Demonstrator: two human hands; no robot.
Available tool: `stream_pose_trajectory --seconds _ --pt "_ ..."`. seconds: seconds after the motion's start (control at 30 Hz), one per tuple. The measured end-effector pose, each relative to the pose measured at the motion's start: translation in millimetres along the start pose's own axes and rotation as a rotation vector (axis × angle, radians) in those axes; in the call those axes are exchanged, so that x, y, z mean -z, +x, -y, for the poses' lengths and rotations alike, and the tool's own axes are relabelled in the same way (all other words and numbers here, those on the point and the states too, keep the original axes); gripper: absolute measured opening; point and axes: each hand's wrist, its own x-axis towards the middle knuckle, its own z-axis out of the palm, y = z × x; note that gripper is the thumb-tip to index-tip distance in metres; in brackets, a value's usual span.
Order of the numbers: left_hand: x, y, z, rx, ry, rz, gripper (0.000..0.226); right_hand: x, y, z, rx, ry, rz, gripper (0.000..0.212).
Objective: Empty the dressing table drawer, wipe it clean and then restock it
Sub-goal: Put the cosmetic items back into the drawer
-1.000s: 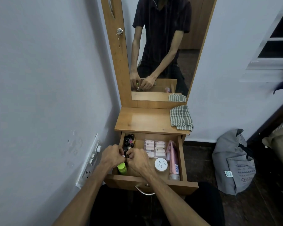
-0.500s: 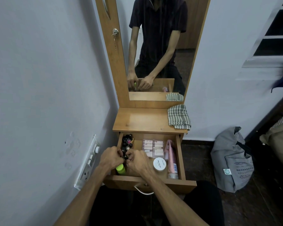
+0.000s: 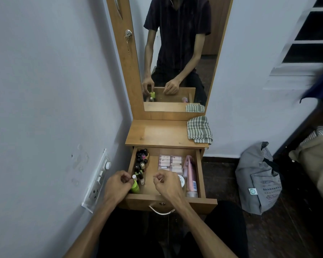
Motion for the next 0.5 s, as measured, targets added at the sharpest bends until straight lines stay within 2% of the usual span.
stream_pose_trajectory --seconds 0.23,0.37,0.5 --pt "-5 -16 13 0.133 -0.392 -0.078 0.013 21 -28 -21 -0.053 0.088 -0.052 0.009" --pt "-6 -25 19 0.184 -0.496 -0.111 0.017 39 -44 -32 -0.078 0.109 -0.133 0.007" --pt "-7 -32 30 0.229 -0.502 -0.152 0.022 60 -60 -48 -0.106 0.112 -0.217 0.008"
